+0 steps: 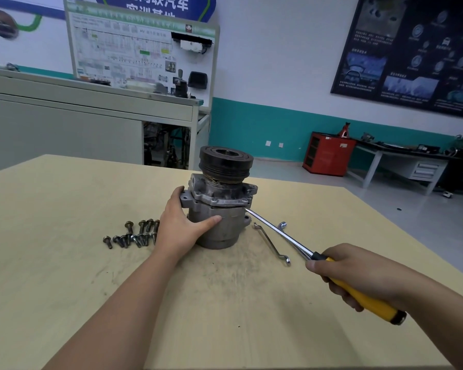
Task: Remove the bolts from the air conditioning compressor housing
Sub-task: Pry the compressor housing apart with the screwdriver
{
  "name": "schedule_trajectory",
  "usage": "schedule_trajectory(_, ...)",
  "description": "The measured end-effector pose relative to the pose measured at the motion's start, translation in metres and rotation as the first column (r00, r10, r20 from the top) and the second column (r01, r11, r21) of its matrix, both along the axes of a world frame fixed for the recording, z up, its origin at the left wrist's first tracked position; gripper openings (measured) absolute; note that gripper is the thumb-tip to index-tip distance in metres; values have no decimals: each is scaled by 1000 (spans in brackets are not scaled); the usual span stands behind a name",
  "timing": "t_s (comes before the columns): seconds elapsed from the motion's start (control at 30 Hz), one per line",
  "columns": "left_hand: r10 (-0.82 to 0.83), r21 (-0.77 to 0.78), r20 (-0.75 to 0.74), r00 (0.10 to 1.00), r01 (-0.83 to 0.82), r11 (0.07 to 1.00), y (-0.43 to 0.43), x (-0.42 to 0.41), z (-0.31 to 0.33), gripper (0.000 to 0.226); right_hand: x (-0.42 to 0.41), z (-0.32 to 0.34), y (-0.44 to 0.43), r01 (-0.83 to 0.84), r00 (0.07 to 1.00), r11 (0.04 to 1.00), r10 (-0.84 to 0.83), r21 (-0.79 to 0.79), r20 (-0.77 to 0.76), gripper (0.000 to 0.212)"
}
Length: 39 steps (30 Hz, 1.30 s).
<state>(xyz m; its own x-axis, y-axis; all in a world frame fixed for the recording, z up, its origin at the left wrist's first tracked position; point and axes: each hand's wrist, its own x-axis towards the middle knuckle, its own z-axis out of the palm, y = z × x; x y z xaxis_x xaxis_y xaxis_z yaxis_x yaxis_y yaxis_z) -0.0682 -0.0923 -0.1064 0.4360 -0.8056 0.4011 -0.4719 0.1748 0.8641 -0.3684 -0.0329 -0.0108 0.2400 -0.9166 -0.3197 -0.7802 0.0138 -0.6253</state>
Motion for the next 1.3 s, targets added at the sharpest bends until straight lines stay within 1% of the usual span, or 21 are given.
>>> schedule_trajectory(0.17, -3, 12, -11, 1000, 3, 1000, 3, -1, 2, 116, 5, -4, -1, 38, 999, 999, -37, -23, 12, 37)
schedule_trajectory(0.27, -2, 14, -9, 1000, 2, 1000, 3, -1, 3, 119, 6, -11, 2, 21, 1000, 999, -21, -41, 18, 37)
schedule_trajectory(0.37, -4, 17, -7, 1000, 4, 1000, 2, -1, 2, 118, 8, -15, 4, 5, 1000, 998, -3, -64, 22, 37)
schedule_trajectory(0.53, -3, 2, -2, 1000, 3, 1000, 1, 0, 1, 114, 8, -15, 7, 31, 997, 998, -27, -48, 77, 38)
schedule_trajectory(0.67, -1, -5, -1, 1000, 1, 1000, 0, 0, 0, 112, 12, -28, 14, -37, 998, 994, 43, -100, 55, 31)
schedule_trajectory(0.7, 0, -4, 0, 1000, 0, 1000, 0, 0, 0, 112, 13, -31, 15, -44, 995, 995, 52, -91, 81, 29)
schedule_trajectory(0.77, 0, -4, 2, 1000, 0, 1000, -1, 0, 0, 112, 13, -31, 16, -34, 983, 999, 37, -20, 179, 24)
schedule_trajectory(0.8, -1, -4, 3, 1000, 1, 1000, -1, 0, -1, 112, 12, -29, 16, -39, 978, 999, 36, 10, 205, 22)
schedule_trajectory(0.87, -2, -5, 6, 1000, 2, 1000, -3, 1, -1, 111, 11, -27, 15, -52, 982, 999, 49, 11, 183, 21)
schedule_trajectory(0.97, 1, -7, 8, 1000, -1, 1000, -5, 2, -2, 110, 13, -29, 16, -26, 988, 999, 30, -29, 151, 23)
schedule_trajectory(1.2, 18, -22, 25, 1000, -17, 1000, -5, 2, -3, 105, 17, -36, 17, 22, 987, 996, -8, -84, 157, 24)
schedule_trajectory(1.3, 20, -22, 21, 1000, -20, 1000, -4, 1, -2, 104, 19, -41, 18, 22, 992, 992, -6, -126, 128, 22)
